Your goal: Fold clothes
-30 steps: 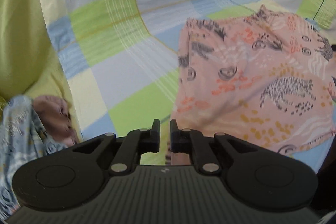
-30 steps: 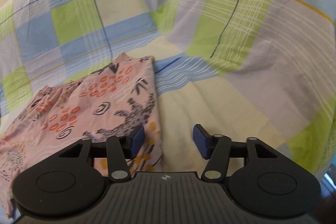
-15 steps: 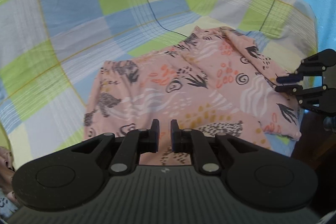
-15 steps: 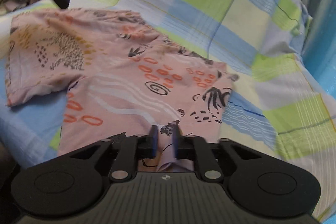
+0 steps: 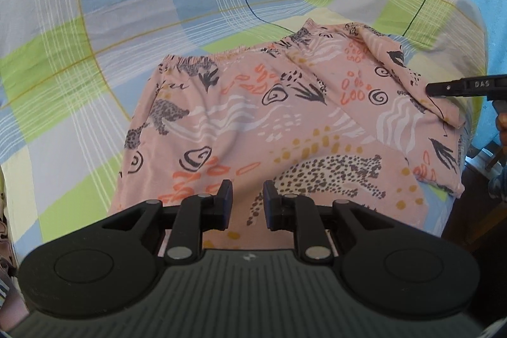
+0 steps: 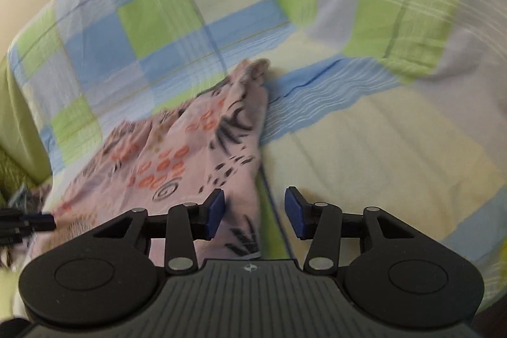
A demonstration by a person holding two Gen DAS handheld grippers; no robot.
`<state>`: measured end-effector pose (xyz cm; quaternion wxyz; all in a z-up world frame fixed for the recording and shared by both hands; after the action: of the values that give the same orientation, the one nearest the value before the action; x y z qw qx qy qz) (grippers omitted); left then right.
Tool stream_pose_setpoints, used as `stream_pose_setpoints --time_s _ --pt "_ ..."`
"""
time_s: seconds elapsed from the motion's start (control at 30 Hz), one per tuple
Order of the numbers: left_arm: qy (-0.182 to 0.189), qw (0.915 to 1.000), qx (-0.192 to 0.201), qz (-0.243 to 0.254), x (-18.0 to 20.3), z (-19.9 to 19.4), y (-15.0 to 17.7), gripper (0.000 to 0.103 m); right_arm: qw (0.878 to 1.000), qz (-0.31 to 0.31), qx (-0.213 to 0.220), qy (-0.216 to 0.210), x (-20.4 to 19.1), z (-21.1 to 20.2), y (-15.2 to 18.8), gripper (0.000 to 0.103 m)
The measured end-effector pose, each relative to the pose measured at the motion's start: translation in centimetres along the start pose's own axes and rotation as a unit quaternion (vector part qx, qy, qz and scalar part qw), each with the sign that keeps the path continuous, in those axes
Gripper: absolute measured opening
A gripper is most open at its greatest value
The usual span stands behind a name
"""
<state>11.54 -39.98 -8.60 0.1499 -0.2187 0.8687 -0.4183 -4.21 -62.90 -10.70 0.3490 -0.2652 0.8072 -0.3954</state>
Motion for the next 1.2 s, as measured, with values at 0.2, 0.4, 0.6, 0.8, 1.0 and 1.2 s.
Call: stream_pose_setpoints --time_s 0.2,0.4,0.6,0.8,1.0,1.2 --pt "-0.014 0.9999 -0.002 0.001 -1.6 -0.3 0.6 0.017 0.996 -0.057 0.056 0.046 -0.3 -3.7 -2.9 0.002" --pt "-0.033 0.9993 -0.020 0.001 -3.8 -0.5 2.1 0.017 0.976 -0.053 0.086 0.193 6.0 -6.6 -5.8 0.006" --pt "-0.046 0.9986 -0.023 -0.014 -5.3 -1.5 3.1 0.019 0.981 -0.043 0.074 0.174 5.3 -6.4 -3.8 0.023" --pt "-0.047 0.9977 -0.033 -0.036 -6.9 -2.6 4.3 0.026 0.987 -0.099 -0.025 0.125 1.7 -2.2 0.5 0.040" --pt "-0.085 0.9948 -0.051 -0.027 -9.8 -6.1 5.6 0.026 0.979 -0.136 -0.008 0.152 -1.0 -4.2 0.0 0.040" --pt "-0.065 0.9972 -0.036 0.013 -11.5 -8.8 4.0 0.032 0.976 -0.203 0.038 0.074 -10.7 -4.7 -2.0 0.040"
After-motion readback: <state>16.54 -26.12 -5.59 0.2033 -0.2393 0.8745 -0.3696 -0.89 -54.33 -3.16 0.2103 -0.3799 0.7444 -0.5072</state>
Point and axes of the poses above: each gripper's, at about its wrist camera, not at the fingertips, and z roughly the way its jaws point, x to its right, y to its underside, the point moved 7 cm from there along z, roughly the way its jaws point, and after that the axes turned 9 degrees about x, right-handed, at the moved point
